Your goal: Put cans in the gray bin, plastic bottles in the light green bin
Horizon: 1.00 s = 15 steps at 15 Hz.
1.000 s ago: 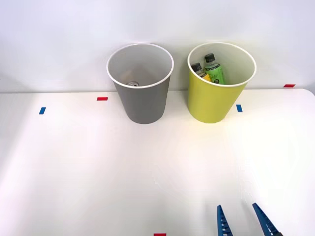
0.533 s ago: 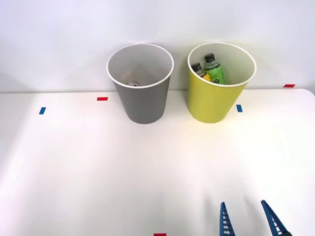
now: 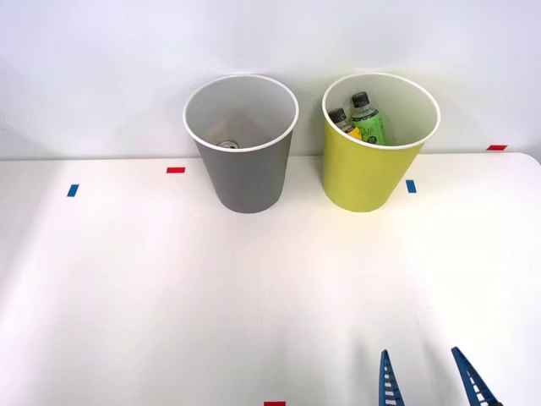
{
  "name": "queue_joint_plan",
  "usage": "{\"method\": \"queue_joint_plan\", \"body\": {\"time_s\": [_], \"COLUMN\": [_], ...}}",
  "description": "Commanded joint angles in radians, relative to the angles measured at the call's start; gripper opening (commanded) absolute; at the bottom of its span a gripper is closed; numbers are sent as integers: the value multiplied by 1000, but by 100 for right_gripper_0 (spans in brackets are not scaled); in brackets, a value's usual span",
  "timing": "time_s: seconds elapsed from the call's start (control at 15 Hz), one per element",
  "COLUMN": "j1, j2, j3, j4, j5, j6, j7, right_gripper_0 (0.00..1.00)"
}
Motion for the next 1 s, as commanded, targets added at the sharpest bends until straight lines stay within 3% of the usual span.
{"method": "queue_joint_plan", "body": {"time_s": [0.07, 1.0], "j1": [0, 0], "j2": [0, 0], "j3": [0, 0], "j4": [0, 0], "j5": [0, 0], "j6": [1, 1], "j7": [0, 0], "right_gripper_0": [100, 100]}}
